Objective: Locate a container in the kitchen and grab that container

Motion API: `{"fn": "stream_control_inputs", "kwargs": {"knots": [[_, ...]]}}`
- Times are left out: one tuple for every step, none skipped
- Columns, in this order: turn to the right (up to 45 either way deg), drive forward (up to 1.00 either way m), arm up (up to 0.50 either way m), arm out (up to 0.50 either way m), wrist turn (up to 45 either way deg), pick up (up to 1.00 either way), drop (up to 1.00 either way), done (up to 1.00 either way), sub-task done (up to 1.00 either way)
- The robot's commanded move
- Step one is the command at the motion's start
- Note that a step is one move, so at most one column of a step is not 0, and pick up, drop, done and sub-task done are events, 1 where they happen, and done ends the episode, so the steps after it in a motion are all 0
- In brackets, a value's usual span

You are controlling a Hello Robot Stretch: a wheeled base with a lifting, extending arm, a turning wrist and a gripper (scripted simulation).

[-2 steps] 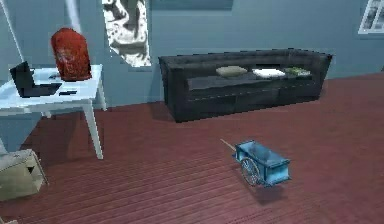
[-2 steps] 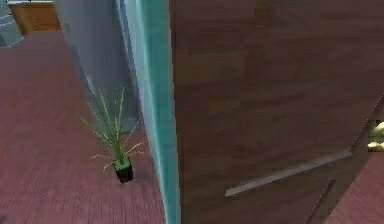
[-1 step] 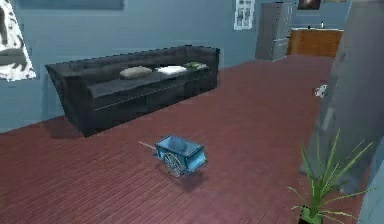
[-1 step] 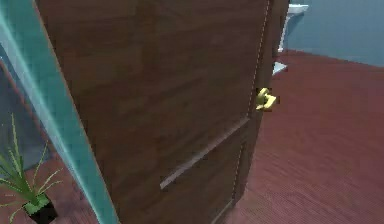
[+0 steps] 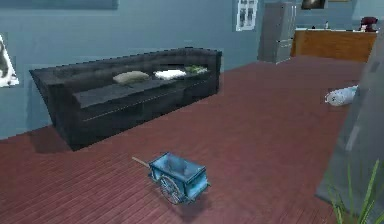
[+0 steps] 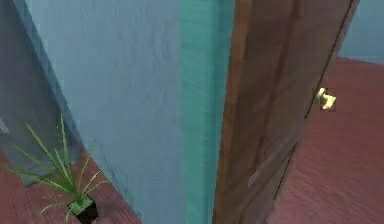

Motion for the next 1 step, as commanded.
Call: {"fn": "stream_control_inputs", "kwargs": {"knots": [[39.0,0.00,0.00,0.00,0.0,0.00,0.00,0.00,0.00]]}}
